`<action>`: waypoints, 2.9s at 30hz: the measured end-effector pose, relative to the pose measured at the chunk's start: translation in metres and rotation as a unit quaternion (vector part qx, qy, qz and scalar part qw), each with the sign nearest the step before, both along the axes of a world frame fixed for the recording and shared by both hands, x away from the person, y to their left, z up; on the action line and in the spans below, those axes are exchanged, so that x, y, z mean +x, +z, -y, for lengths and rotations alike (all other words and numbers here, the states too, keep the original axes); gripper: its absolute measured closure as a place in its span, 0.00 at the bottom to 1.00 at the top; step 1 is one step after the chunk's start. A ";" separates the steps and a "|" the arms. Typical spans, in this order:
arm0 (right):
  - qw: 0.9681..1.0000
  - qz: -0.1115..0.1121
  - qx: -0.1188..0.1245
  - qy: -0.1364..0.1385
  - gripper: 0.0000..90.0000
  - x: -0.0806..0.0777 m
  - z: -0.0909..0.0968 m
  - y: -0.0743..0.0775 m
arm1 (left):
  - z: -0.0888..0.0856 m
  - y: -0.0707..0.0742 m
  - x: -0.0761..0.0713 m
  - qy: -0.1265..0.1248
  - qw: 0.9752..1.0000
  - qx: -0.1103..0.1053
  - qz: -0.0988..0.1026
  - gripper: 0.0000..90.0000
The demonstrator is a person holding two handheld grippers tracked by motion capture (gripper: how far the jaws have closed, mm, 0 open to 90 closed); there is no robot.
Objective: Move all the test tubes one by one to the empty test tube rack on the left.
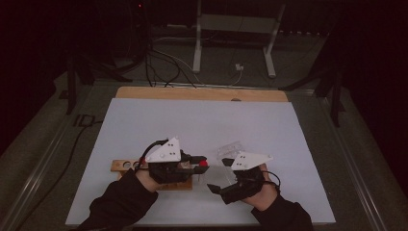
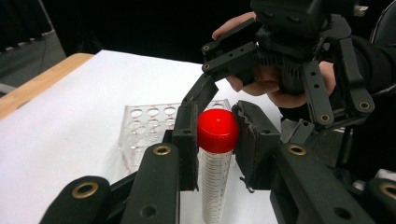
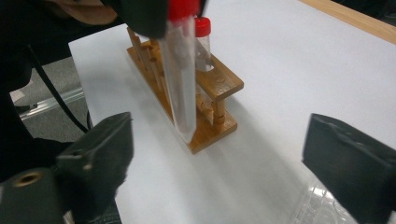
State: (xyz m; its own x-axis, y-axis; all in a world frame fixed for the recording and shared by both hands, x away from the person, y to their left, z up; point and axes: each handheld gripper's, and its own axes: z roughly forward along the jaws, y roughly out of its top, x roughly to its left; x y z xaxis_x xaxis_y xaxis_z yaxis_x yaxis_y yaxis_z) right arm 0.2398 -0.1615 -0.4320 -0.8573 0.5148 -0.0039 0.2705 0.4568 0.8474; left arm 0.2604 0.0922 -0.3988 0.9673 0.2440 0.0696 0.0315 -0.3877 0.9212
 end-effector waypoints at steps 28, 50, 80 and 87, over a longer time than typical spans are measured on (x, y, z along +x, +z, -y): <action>1.000 -0.002 0.018 0.022 0.00 -0.001 0.004 0.003 | -0.074 0.037 -0.009 0.090 0.995 -0.015 0.033 0.80; 0.999 -0.001 0.029 0.023 0.00 -0.002 0.006 0.006 | -0.129 0.037 -0.018 0.160 0.986 -0.013 0.032 0.80; 0.999 0.001 0.030 0.022 0.00 -0.001 0.007 0.006 | -0.170 0.010 -0.003 0.235 0.971 -0.035 0.020 0.80; 0.999 0.001 0.029 0.022 0.00 -0.001 0.007 0.006 | -0.168 -0.007 0.002 0.237 0.970 -0.041 0.012 0.80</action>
